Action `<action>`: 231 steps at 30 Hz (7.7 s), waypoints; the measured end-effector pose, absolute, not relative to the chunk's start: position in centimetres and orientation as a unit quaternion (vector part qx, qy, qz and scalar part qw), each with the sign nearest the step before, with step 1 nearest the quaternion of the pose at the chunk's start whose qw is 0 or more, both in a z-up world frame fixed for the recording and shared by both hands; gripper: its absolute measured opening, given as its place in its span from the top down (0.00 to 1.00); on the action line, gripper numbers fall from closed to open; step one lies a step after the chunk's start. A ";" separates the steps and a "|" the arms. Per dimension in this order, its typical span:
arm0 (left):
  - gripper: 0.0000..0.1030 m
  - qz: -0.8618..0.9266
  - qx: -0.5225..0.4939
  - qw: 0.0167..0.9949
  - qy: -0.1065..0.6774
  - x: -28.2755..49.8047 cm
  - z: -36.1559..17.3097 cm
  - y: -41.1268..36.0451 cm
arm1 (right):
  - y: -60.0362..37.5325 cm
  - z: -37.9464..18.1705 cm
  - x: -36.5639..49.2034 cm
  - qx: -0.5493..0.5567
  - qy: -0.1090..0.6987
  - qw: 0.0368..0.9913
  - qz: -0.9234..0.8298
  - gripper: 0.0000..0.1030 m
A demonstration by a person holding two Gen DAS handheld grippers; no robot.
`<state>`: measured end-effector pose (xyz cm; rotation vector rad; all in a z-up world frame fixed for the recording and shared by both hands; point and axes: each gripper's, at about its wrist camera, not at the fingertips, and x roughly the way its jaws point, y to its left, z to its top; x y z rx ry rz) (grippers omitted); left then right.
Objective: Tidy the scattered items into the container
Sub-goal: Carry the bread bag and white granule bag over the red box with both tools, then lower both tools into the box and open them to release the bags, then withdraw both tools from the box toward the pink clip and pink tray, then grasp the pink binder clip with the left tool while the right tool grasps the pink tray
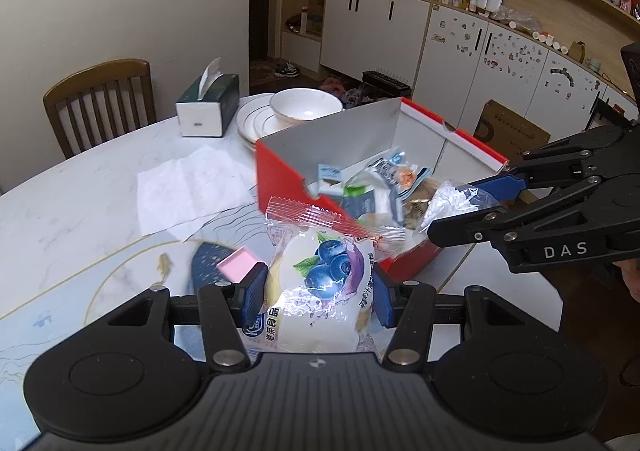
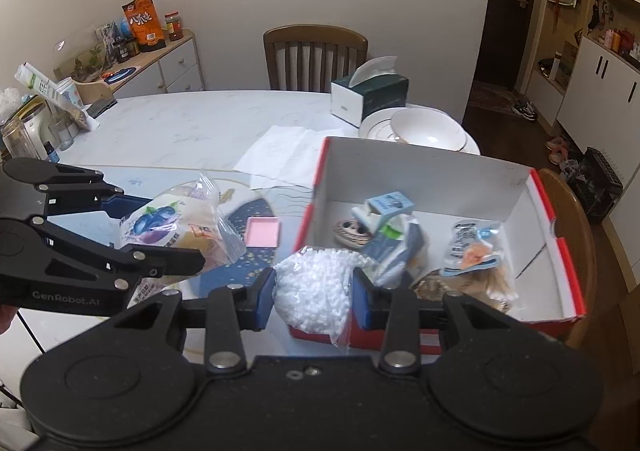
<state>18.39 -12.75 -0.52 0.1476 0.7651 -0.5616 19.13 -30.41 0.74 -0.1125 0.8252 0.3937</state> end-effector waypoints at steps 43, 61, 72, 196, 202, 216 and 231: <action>0.49 -0.288 0.177 0.859 0.384 32.0 -2.5 -32.6 | -43.6 -2.7 28.1 -0.070 0.411 0.893 0.171 0.65; 0.49 -0.294 0.215 0.824 0.434 36.0 -7.0 -35.6 | -42.8 -5.6 31.1 -0.094 0.448 0.869 0.187 0.65; 0.49 -0.294 0.222 0.799 0.475 37.4 -9.2 -36.0 | -42.3 -7.3 32.1 -0.112 0.466 0.854 0.202 0.65; 0.01 -0.212 0.103 0.909 0.343 19.9 -11.8 -0.1 | -13.6 -10.6 29.2 -0.080 0.445 0.883 0.128 0.15; 0.03 -0.222 0.103 0.905 0.347 20.1 -12.6 0.0 | -13.4 -12.1 30.9 -0.073 0.459 0.878 0.116 0.19; 0.47 -0.233 0.099 0.900 0.355 19.9 -13.6 0.4 | -13.5 -13.2 32.1 -0.053 0.482 0.866 0.120 0.26; 0.67 -0.233 0.097 0.898 0.362 19.8 -13.9 0.1 | -13.4 -12.7 31.9 -0.049 0.487 0.863 0.126 0.61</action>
